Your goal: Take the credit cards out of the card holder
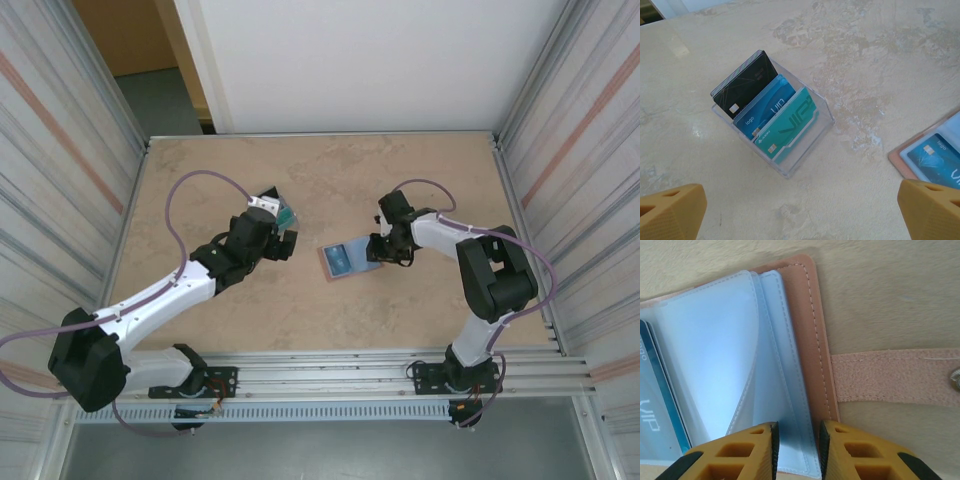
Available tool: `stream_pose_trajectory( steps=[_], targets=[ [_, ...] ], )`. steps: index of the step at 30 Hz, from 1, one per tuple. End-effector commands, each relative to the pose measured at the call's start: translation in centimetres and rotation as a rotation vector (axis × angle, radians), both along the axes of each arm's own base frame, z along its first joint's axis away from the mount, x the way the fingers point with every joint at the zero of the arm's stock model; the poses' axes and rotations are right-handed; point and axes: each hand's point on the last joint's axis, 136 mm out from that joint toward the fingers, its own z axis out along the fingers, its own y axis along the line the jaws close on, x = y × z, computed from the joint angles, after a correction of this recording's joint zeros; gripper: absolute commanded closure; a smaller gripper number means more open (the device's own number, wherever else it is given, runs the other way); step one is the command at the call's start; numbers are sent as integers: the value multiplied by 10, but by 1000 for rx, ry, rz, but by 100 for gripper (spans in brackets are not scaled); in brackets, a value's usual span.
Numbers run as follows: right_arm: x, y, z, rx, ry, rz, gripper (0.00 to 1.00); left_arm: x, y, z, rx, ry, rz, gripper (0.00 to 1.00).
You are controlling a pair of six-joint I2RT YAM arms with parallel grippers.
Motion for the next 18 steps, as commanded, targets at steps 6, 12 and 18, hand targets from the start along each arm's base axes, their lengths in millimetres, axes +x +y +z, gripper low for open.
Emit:
stream_pose_trajectory(
  steps=[6, 12, 18],
  targets=[
    [-19, -10, 12, -53, 28, 5, 70, 6, -8, 11, -35, -20, 15, 1],
    [-13, -36, 49, -160, -67, -88, 67, 4, -19, -1, -21, -2, 3, 1],
    [-15, -11, 75, -76, -127, -65, 67, -3, -45, -30, -19, 56, -19, 1]
  ],
)
